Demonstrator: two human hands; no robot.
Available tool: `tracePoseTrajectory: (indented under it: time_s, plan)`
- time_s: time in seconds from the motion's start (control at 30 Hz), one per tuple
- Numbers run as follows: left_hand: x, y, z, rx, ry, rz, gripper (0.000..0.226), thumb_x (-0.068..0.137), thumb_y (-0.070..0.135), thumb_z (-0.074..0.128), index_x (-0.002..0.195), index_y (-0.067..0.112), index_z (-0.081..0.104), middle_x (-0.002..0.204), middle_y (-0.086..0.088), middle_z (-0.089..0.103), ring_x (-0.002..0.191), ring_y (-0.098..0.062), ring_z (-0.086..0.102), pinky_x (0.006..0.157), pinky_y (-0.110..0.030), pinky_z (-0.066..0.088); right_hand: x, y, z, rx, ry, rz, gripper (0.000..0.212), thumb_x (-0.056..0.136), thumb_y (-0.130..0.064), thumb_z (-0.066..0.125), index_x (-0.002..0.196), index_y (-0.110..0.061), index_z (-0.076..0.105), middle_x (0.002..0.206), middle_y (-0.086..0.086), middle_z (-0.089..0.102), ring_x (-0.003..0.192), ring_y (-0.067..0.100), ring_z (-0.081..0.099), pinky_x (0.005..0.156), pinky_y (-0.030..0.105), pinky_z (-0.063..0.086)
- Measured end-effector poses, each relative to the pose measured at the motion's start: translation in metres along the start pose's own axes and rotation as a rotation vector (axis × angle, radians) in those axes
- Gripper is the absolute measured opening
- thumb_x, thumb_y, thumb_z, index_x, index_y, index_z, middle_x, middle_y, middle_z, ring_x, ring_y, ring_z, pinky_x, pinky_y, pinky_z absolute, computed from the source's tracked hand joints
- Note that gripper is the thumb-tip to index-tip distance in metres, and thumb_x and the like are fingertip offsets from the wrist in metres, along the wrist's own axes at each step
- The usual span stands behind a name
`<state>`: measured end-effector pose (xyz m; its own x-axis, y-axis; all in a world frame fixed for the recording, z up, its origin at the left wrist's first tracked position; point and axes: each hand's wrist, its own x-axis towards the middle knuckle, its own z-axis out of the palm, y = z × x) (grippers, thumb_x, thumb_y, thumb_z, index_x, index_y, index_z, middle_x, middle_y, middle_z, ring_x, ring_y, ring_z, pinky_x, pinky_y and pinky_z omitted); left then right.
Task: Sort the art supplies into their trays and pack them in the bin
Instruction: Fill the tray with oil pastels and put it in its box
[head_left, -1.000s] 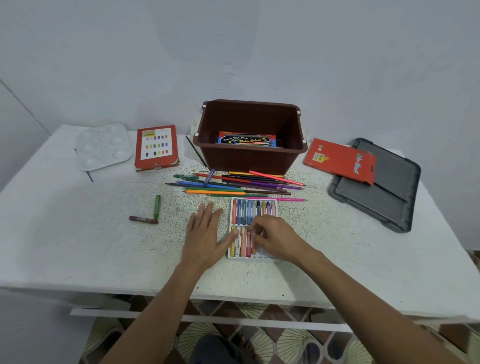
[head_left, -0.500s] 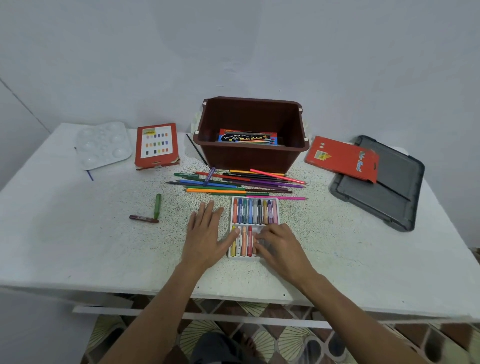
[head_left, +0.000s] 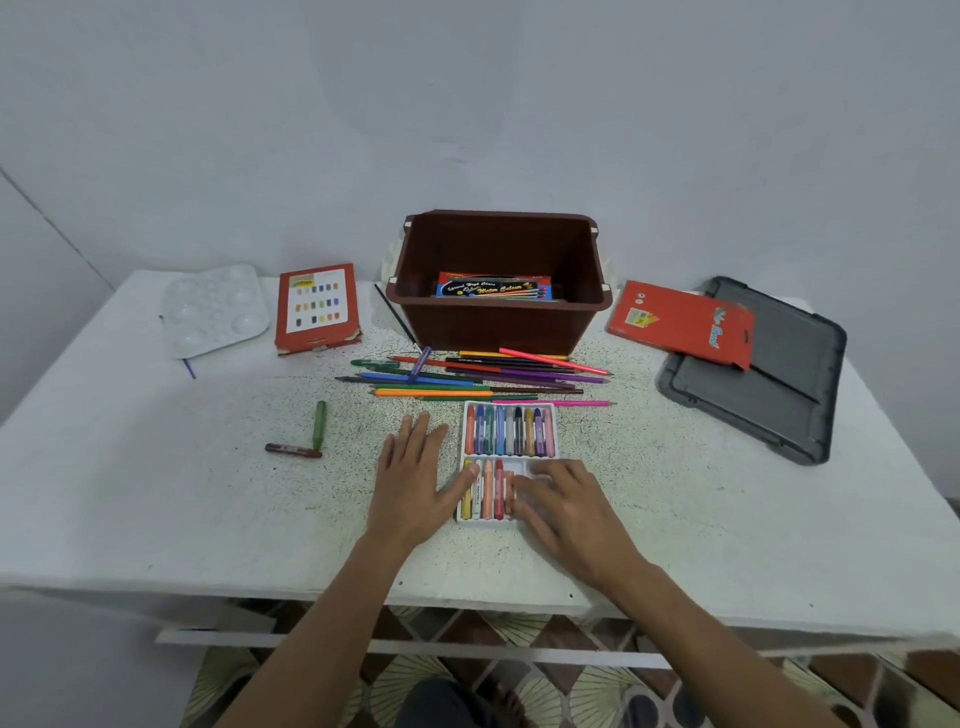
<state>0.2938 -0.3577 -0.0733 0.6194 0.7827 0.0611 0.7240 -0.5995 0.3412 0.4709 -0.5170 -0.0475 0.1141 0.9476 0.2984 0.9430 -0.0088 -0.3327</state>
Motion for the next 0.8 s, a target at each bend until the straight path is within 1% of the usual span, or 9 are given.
tracePoseTrajectory:
  time_s: [0.13,0.2,0.23,0.3,0.37,0.43,0.6,0.7,0.8]
  plan:
    - [0.001,0.001,0.000,-0.083,0.002,-0.026,0.082,0.090,0.078,0.015,0.150,0.026,0.034,0.164,0.001,0.014,0.152,-0.017,-0.001,0.119,-0.035,-0.006,-0.014,0.011,0.001,-0.041,0.014,0.011,0.044,0.102,-0.045,0.042,0.127,-0.015,0.062,0.132,0.009,0.056,0.122,0.024,0.049,0.099,0.040,0.047]
    - [0.005,0.001,-0.001,-0.159,0.014,-0.083,0.065,0.096,0.066,0.031,0.146,0.025,0.042,0.161,0.002,0.024,0.151,-0.017,0.010,0.120,-0.037,0.001,-0.018,0.018,0.003,-0.033,0.007,0.029,0.046,0.102,-0.045,0.043,0.132,-0.015,0.058,0.139,0.009,0.052,0.127,0.025,0.045,0.103,0.042,0.045]
    - [0.008,0.002,-0.003,-0.185,0.046,-0.104,0.054,0.098,0.056,0.042,0.142,0.024,0.048,0.158,0.002,0.032,0.149,-0.019,0.020,0.120,-0.040,0.010,-0.020,0.021,0.004,-0.026,-0.006,0.038,0.048,0.102,-0.047,0.043,0.136,-0.016,0.055,0.144,0.008,0.048,0.130,0.025,0.043,0.106,0.042,0.043]
    - [0.016,0.003,-0.010,-0.215,0.154,-0.116,0.039,0.097,0.038,0.056,0.131,0.019,0.059,0.141,-0.001,0.054,0.131,-0.021,0.050,0.110,-0.041,0.035,-0.022,0.024,0.007,-0.019,-0.031,0.057,0.053,0.103,-0.051,0.038,0.144,-0.020,0.047,0.153,0.005,0.040,0.135,0.023,0.037,0.112,0.039,0.037]
    - [0.026,0.004,-0.020,-0.229,0.231,-0.159,0.030,0.096,0.030,0.059,0.122,0.016,0.065,0.124,-0.001,0.065,0.101,-0.018,0.064,0.091,-0.034,0.049,-0.023,0.023,0.008,-0.011,-0.061,0.086,0.057,0.103,-0.055,0.033,0.150,-0.024,0.037,0.158,0.002,0.031,0.141,0.020,0.030,0.115,0.035,0.028]
    - [0.040,0.003,-0.029,-0.201,0.273,-0.220,0.026,0.097,0.028,0.057,0.119,0.017,0.066,0.118,-0.002,0.067,0.095,-0.016,0.064,0.087,-0.035,0.051,-0.023,0.022,0.008,-0.012,-0.077,0.114,0.060,0.102,-0.058,0.030,0.153,-0.025,0.032,0.160,0.001,0.026,0.143,0.019,0.026,0.116,0.033,0.021]
    - [0.078,-0.005,-0.043,-0.092,0.277,-0.301,0.027,0.094,0.026,0.057,0.118,0.016,0.065,0.115,-0.008,0.063,0.102,-0.022,0.056,0.087,-0.041,0.051,-0.023,0.017,0.007,-0.021,-0.098,0.124,0.069,0.099,-0.066,0.030,0.156,-0.028,0.022,0.163,0.004,0.020,0.147,0.022,0.023,0.119,0.037,0.017]
    - [0.092,-0.007,-0.045,-0.047,0.239,-0.373,0.030,0.096,0.029,0.055,0.121,0.015,0.063,0.118,-0.011,0.060,0.109,-0.027,0.055,0.092,-0.045,0.045,-0.023,0.016,0.006,-0.020,-0.118,0.120,0.074,0.096,-0.072,0.030,0.156,-0.034,0.009,0.164,0.004,0.015,0.149,0.021,0.019,0.121,0.039,0.019]
    - [0.100,-0.006,-0.041,-0.010,0.206,-0.425,0.033,0.098,0.033,0.054,0.124,0.014,0.060,0.124,-0.014,0.057,0.116,-0.031,0.051,0.098,-0.048,0.040,-0.022,0.016,0.007,-0.027,-0.110,0.121,0.075,0.095,-0.071,0.033,0.156,-0.031,0.013,0.163,0.006,0.020,0.147,0.023,0.024,0.119,0.043,0.028]
